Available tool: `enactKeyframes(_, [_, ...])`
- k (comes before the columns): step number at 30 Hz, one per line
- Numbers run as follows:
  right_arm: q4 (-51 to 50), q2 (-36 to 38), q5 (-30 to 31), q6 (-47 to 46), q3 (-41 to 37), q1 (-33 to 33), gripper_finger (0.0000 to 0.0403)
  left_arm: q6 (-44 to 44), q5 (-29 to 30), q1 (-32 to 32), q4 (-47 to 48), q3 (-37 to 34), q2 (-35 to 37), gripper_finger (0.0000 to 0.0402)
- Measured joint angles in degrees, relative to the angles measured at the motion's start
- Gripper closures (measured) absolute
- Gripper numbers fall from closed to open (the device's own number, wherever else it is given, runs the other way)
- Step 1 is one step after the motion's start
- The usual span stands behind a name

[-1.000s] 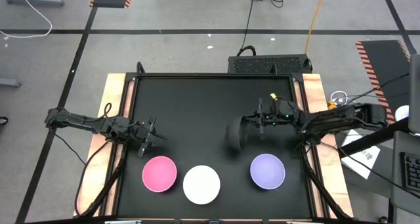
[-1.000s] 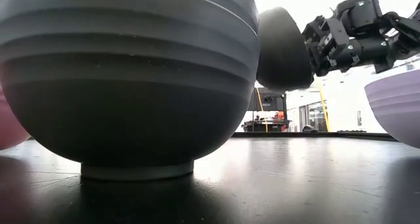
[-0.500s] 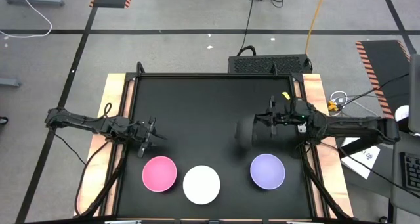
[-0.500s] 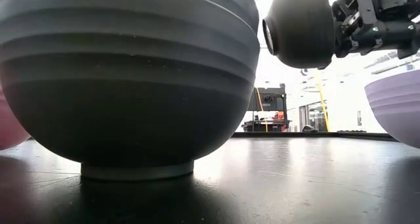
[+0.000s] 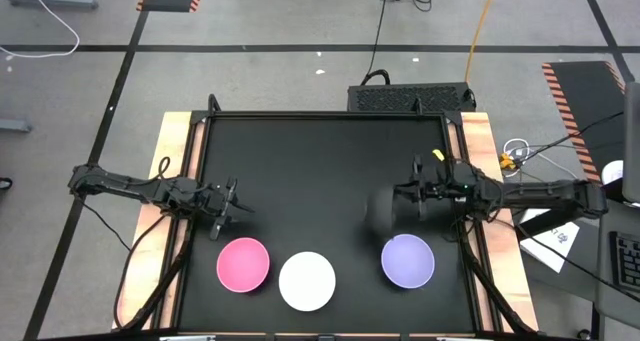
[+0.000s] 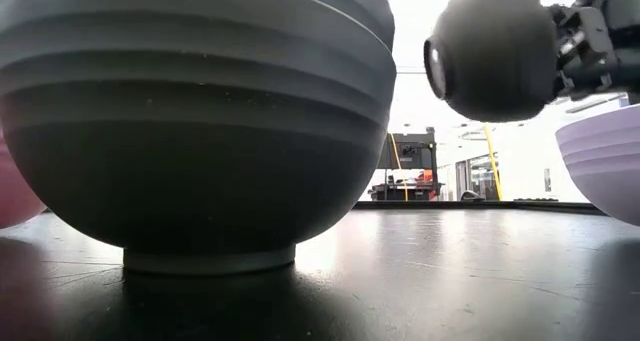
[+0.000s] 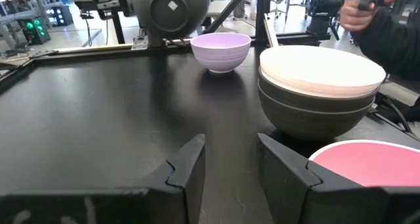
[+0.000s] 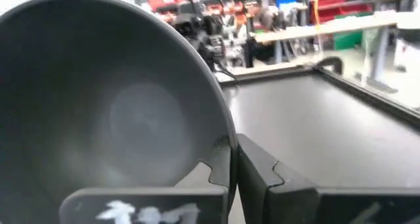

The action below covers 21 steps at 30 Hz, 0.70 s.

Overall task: Nest bowls inside each other
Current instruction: Stack the black bowl on top of the stacked white bowl

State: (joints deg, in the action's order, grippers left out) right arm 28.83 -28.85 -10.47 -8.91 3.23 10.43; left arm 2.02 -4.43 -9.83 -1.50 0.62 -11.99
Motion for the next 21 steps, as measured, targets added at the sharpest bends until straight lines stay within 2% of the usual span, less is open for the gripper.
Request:
enactKeyframes(2, [6.18, 0.04, 0.77, -1.31, -2.12, -0.71, 0.0402, -0.01, 0.00, 0.01, 0.00, 0.00, 0.00, 0.0266])
enactKeyframes(6, [4.03, -0.93, 1.43, -1.31, -1.78, -2.89, 0.0402, 0.02, 0.01, -0.01, -0.15, 0.00, 0.00, 0.0266])
enactKeyframes(11, [7.06, -2.60, 1.45, -1.42, -1.52, -6.54, 0.0402, 0.02, 0.09, 0.01, -0.58, 0.00, 0.00, 0.0266])
enactKeyframes(15, [13.21, -6.19, 1.73, -1.28, -0.67, -11.18, 0.0402, 0.18, 0.38, 0.01, -0.76, 0.00, 0.01, 0.0266])
enactKeyframes(18, [13.66, -11.20, 4.23, -0.43, 0.90, -14.93, 0.0402, 0.16, 0.37, 0.01, -1.46, 0.00, 0.02, 0.0266])
enactKeyframes(21, [16.16, -16.51, 5.58, 1.37, 5.41, -18.25, 0.0402, 0.04, 0.37, -0.01, -1.79, 0.00, 0.02, 0.0266])
